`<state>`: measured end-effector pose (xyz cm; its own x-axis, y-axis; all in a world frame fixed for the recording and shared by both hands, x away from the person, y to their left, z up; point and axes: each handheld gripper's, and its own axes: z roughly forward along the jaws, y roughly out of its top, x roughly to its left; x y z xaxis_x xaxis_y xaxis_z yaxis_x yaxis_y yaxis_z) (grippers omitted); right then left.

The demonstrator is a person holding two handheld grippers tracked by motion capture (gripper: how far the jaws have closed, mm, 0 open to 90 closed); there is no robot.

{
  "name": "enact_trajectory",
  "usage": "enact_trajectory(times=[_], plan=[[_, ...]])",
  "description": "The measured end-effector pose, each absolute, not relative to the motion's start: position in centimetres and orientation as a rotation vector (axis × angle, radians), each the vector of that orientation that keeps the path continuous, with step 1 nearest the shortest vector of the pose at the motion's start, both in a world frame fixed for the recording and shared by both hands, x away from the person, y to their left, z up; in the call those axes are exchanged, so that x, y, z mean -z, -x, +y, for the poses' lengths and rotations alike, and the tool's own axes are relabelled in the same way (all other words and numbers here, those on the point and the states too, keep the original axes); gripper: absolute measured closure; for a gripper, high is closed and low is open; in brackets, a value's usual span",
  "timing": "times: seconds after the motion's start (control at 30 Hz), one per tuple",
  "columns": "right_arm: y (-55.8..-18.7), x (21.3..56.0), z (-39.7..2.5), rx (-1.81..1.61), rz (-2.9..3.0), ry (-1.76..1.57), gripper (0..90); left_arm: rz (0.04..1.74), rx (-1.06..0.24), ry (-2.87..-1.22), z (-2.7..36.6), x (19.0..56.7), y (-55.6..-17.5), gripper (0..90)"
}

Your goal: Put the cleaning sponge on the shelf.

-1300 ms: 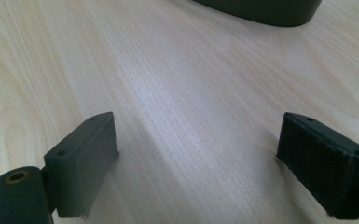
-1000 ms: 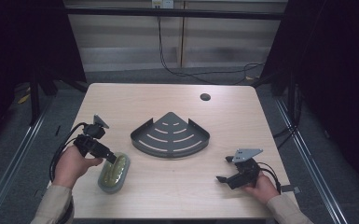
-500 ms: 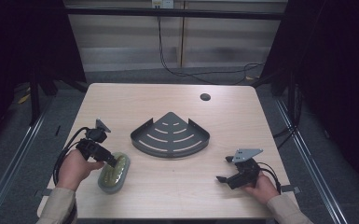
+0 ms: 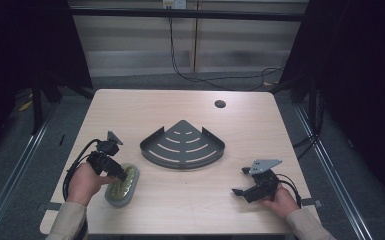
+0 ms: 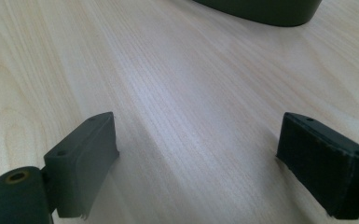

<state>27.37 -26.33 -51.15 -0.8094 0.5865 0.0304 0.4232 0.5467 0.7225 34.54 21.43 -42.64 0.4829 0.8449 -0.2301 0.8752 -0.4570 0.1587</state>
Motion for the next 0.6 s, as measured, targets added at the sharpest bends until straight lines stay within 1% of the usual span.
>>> enact_trajectory(times=[0.03,0.3,0.6], plan=[[-27.4,51.2,-26.3,-1.113,2.568,-0.851,11.4,1.459,0.161,-2.479,21.3,42.5,-34.5,71.7],[-27.4,51.2,-26.3,-1.113,2.568,-0.851,11.4,1.426,0.134,-2.491,21.3,40.8,-34.9,72.4],[-27.4,51.2,-26.3,-1.113,2.568,-0.851,11.3,1.434,0.124,-2.487,21.5,39.7,-35.3,72.4]])
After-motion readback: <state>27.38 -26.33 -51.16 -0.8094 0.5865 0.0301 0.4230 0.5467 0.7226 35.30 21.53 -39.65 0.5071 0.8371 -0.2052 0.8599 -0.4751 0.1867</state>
